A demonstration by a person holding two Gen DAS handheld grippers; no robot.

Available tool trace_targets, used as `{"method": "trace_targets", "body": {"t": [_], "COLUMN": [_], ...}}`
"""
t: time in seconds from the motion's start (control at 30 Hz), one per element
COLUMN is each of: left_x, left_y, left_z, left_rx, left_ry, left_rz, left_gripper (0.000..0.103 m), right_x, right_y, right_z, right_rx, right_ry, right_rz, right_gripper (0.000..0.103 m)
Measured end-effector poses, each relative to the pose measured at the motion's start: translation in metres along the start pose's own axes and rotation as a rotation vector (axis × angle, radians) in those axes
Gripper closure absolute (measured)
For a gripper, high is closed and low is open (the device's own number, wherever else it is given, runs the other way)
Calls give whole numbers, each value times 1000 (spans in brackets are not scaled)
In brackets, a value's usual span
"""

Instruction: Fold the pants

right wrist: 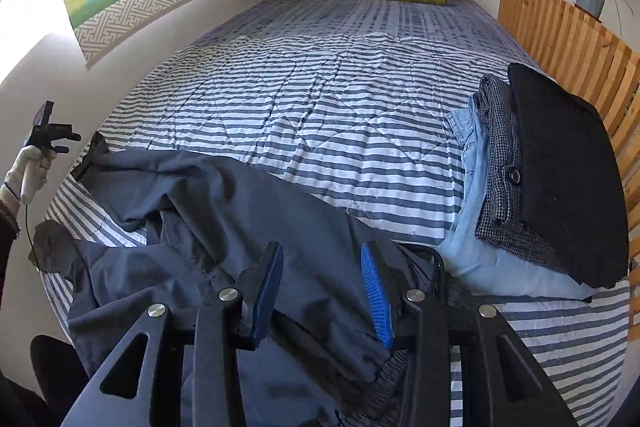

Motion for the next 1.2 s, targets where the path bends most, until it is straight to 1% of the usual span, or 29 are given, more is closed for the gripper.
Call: {"method": "trace_targets", "body": {"t": [0.03,0.07,0.1,0.17,0.2,0.23,0.27,0.3,0.33,0.37,0.4,0.47,0.5,0.53,0.57,0.6,0.7,0.73,0.8,0.83,0.87,0.9,1.0,1.03,1.1,1.17,1.2], "left_x": [-2,-5,-10,-24,-29,-37,-46,-54,-58,-57,-54,-35,-26,-20,-17,-15,-18,-23,-29,-36,-37,-47,-78,-95,-127,-157,-174], "left_y": [0,3,7,18,24,30,33,37,43,48,50,43,34,24,19,11,-12,-19,-32,-42,-44,-55,-87,-103,-131,-145,-151], "left_z": [0,-1,-3,-13,-16,-21,-24,-26,-27,-27,-22,2,16,29,33,34,22,18,13,10,2,-3,-22,-28,-43,-62,-70], "left_rx": [5,0,-23,-80,-101,-137,-175,-206,-212,-189,-137,-8,74,102,76,57,93,85,9,-12,-39,-74,-116,-142,-175,-205,-226], "left_ry": [7,16,30,84,105,125,136,143,153,165,158,73,23,-31,-49,-45,64,76,89,87,94,115,160,186,239,286,302], "left_rz": [-11,-12,-5,25,37,59,83,110,130,133,119,38,-7,-39,-54,-62,-92,-92,-104,-113,-122,-131,-138,-139,-141,-146,-139], "left_gripper": [35,38,42,58,62,72,80,80,80,80,80,79,80,81,81,81,79,79,79,79,77,76,72,72,68,52,49], "right_x": [-1,-1,-2,-4,-4,-4,-4,-3,-2,-2,-1,-1,-2,-2,-3,-3,-3,-1,-2,-4,-7,-12,-28,-36,-51,-71,-82], "right_y": [2,4,5,9,13,17,22,26,31,36,40,46,48,49,48,47,39,37,32,29,25,19,-4,-12,-28,-39,-43], "right_z": [3,6,8,10,11,12,13,13,12,12,11,10,10,10,10,10,8,7,3,1,-1,-3,-13,-18,-31,-42,-47], "right_rx": [1,-4,-10,-7,-1,3,3,3,4,5,9,12,6,-3,-10,-9,-17,-17,-14,-3,4,5,3,3,-8,-18,-23], "right_ry": [-7,-19,-33,-46,-45,-44,-43,-38,-28,-12,5,33,34,30,25,21,5,1,14,23,26,25,31,41,58,64,70], "right_rz": [6,10,10,17,25,31,34,37,42,46,51,62,64,64,64,64,50,44,39,42,44,40,27,23,12,14,21], "right_gripper": [66,66,66,66,66,66,66,66,66,66,66,66,66,66,66,66,66,66,66,66,66,66,66,66,66,66,66]}}
Point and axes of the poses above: each gripper's, at about its wrist camera, not at the fingertips, and y roughly the way its jaws point, z to its left, x to its top, the point moved 3 cm from there along y, roughly the way its jaws point, and after that the axes turned 15 degrees about y, right-handed, at the moved point
